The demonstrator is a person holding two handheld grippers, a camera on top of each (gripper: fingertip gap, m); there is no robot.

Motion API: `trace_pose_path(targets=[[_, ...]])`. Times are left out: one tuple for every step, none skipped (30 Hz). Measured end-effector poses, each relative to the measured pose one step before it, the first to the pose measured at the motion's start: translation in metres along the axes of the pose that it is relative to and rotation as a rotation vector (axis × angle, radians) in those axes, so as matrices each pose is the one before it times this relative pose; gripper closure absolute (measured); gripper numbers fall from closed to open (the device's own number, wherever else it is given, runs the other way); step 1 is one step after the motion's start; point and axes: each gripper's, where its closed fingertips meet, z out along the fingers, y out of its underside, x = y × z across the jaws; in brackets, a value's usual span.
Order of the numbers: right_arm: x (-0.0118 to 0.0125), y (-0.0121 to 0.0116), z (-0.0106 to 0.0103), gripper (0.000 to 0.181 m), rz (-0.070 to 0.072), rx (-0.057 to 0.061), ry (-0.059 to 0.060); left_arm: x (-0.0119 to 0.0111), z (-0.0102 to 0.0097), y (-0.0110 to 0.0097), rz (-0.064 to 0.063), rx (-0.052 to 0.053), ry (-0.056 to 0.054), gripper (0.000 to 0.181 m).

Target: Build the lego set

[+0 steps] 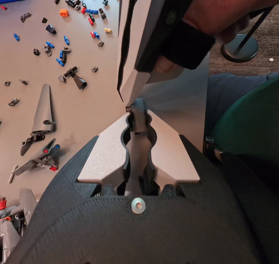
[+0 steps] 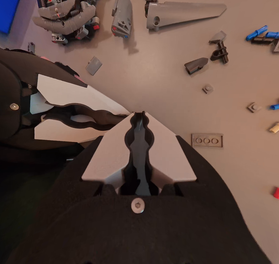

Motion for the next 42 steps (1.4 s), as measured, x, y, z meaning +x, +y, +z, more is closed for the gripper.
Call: trace_pose_path(targets=[[0.00022,-0.00063,-0.00027,0.177,0.0006,0.0051,-0.0078,-0.00034,0.00004,-0.00020,-0.0021,0.0002,0.0004,0.167],[0.00006,-0.00011,0.00002,0.177,-0.0040,0.0024,-0.0099,-0.00048,-0.00002,-0.00013,-0.0045,0.0008,0.0000,0.167],[0.00095,-0.00032,-0.00040,0.177,-0.0120,0.0016,0.0019,-0.00077,-0.00005,-0.00027,-0.0029,0.0020,-0.0034,0.165],[0.00100,-0.00130,-0.00038,0.177,-0.0165,0.0061,0.0086,-0.00100,-0.00048,-0.00033,-0.0069,0.0032,-0.0014,0.160],[-0.00045,-0.00285,-0.00034,0.177,-0.0164,0.0169,-0.0028,-0.00130,-0.00115,-0.00102,-0.0148,0.0095,0.0021,0.157],[-0.00123,-0.00444,-0.00071,0.177,-0.0123,0.0309,-0.0124,-0.00171,-0.00229,-0.00251,-0.0190,0.0225,0.0045,0.154],[-0.00038,-0.00471,-0.00095,0.177,-0.0039,0.0342,-0.0104,-0.00305,-0.00341,-0.00282,-0.0237,0.0280,-0.0011,0.151],[-0.00173,-0.00574,-0.00111,0.176,-0.0030,0.0377,-0.0176,-0.00368,-0.00436,-0.00327,-0.0197,0.0328,-0.0039,0.149],[-0.00276,-0.00743,-0.00149,0.176,-0.0219,0.0432,-0.0146,-0.00371,-0.00480,-0.00323,-0.0243,0.0352,0.0009,0.148],[-0.00148,-0.00630,-0.00131,0.177,-0.0354,0.0284,0.0015,-0.00330,-0.00530,-0.00417,-0.0485,0.0356,0.0124,0.143],[-0.00096,-0.00679,-0.00131,0.177,-0.0345,0.0250,0.0047,-0.00229,-0.00665,-0.00631,-0.0520,0.0444,0.0228,0.139],[-0.00322,-0.00932,-0.00156,0.177,-0.0398,0.0399,-0.0087,-0.00319,-0.00808,-0.00900,-0.0605,0.0598,0.0218,0.138],[-0.00289,-0.00962,-0.00131,0.177,-0.0457,0.0379,-0.0029,-0.00281,-0.00789,-0.00915,-0.0684,0.0508,0.0273,0.137],[-0.00214,-0.00818,-0.00100,0.177,-0.0317,0.0254,-0.0007,-0.00474,-0.00618,-0.00670,-0.0607,0.0301,0.0122,0.128],[-0.00272,-0.01001,-0.00201,0.177,-0.0279,0.0406,-0.0083,-0.00383,-0.00588,-0.00519,-0.0447,0.0219,0.0179,0.128],[-0.00210,-0.00999,-0.00292,0.177,-0.0296,0.0436,-0.0069,-0.00591,-0.00670,-0.00652,-0.0318,0.0332,-0.0014,0.128],[-0.00080,-0.00664,-0.00221,0.177,-0.0320,0.0201,-0.0009,-0.00333,-0.00603,-0.00590,-0.0157,0.0274,-0.0001,0.129],[0.00089,-0.00488,-0.00173,0.177,-0.0305,0.0121,0.0079,-0.00007,-0.00469,-0.00429,-0.0227,0.0105,0.0165,0.128],[-0.00002,-0.00545,-0.00191,0.177,-0.0222,0.0201,-0.0008,0.00246,-0.00441,-0.00565,-0.0272,0.0211,0.0295,0.128],[-0.00079,-0.00686,-0.00234,0.177,-0.0223,0.0292,-0.0044,0.00271,-0.00421,-0.00680,-0.0389,0.0354,0.0345,0.129],[-0.00153,-0.00757,-0.00211,0.177,-0.0293,0.0284,-0.0044,0.00457,-0.00269,-0.00590,-0.0581,0.0322,0.0561,0.132],[-0.00385,-0.00848,-0.00155,0.177,-0.0376,0.0269,-0.0155,0.00451,-0.00105,-0.00398,-0.0835,0.0193,0.0653,0.132],[-0.00558,-0.00965,-0.00148,0.177,-0.0455,0.0296,-0.0204,0.00828,-0.00078,-0.00485,-0.0902,0.0284,0.0942,0.132],[-0.00420,-0.01049,-0.00137,0.178,-0.0460,0.0328,-0.0089,0.01046,-0.00105,-0.00639,-0.0944,0.0418,0.1094,0.134],[-0.00423,-0.00882,-0.00034,0.177,-0.0412,0.0214,-0.0114,0.00907,-0.00075,-0.00681,-0.0846,0.0482,0.0937,0.135],[-0.00390,-0.00880,-0.00014,0.178,-0.0402,0.0266,-0.0098,0.00843,-0.00019,-0.00420,-0.0578,0.0343,0.0769,0.140],[-0.00294,-0.00793,0.00023,0.178,-0.0292,0.0266,-0.0085,0.00542,0.00088,0.00051,-0.0275,0.0053,0.0434,0.144],[-0.00277,-0.00590,0.00110,0.178,-0.0162,0.0156,-0.0132,0.00083,0.00179,0.00245,-0.0063,-0.0057,0.0017,0.145],[-0.00356,-0.00465,0.00142,0.178,-0.0146,0.0120,-0.0201,0.00373,0.00171,0.00107,-0.0021,0.0037,0.0146,0.150],[-0.00160,-0.00433,0.00092,0.178,-0.0143,0.0146,-0.0079,0.00726,0.00155,0.00051,-0.0072,0.0024,0.0395,0.155],[-0.00166,-0.00470,0.00046,0.178,-0.0125,0.0186,-0.0098,0.00485,0.00063,-0.00087,-0.0012,0.0108,0.0217,0.157],[-0.00107,-0.00483,0.00004,0.178,-0.0076,0.0180,-0.0081,0.00361,0.00052,-0.00175,0.0055,0.0190,0.0096,0.158],[-0.00012,-0.00351,0.00019,0.178,-0.0052,0.0091,-0.0029,0.00299,0.00078,-0.00071,0.0038,0.0141,0.0052,0.159],[-0.00057,-0.00269,0.00075,0.178,-0.0052,0.0069,-0.0030,0.00276,0.00059,0.00007,0.0121,0.0066,0.0025,0.162],[-0.00101,-0.00293,0.00105,0.178,-0.0039,0.0093,-0.0032,0.00095,0.00007,-0.00126,0.0257,0.0151,-0.0154,0.165],[-0.00024,-0.00233,0.00128,0.178,-0.0027,0.0074,0.0042,0.00050,0.00049,-0.00070,0.0333,0.0103,-0.0257,0.168],[-0.00087,-0.00195,0.00124,0.178,0.0007,0.0075,-0.0008,0.00180,0.00093,0.00036,0.0307,-0.0006,-0.0181,0.169],[-0.00061,-0.00237,0.00068,0.178,0.0048,0.0123,-0.0010,0.00138,0.00001,-0.00196,0.0341,0.0115,-0.0222,0.169],[0.00003,-0.00268,-0.00009,0.178,0.0072,0.0156,0.0006,-0.00004,0.00001,-0.00075,0.0368,0.0018,-0.0303,0.170],[-0.00023,-0.00137,0.00028,0.178,0.0052,0.0073,-0.0004,-0.00054,-0.00013,-0.00067,0.0424,0.0009,-0.0342,0.171],[0.00022,-0.00093,0.00036,0.178,-0.0003,0.0053,0.0040,-0.00137,-0.00055,-0.00097,0.0353,0.0027,-0.0353,0.171],[-0.00008,-0.00099,0.00029,0.178,0.0025,0.0045,0.0023,-0.00110,-0.00047,-0.00061,0.0394,-0.0007,-0.0347,0.172]])
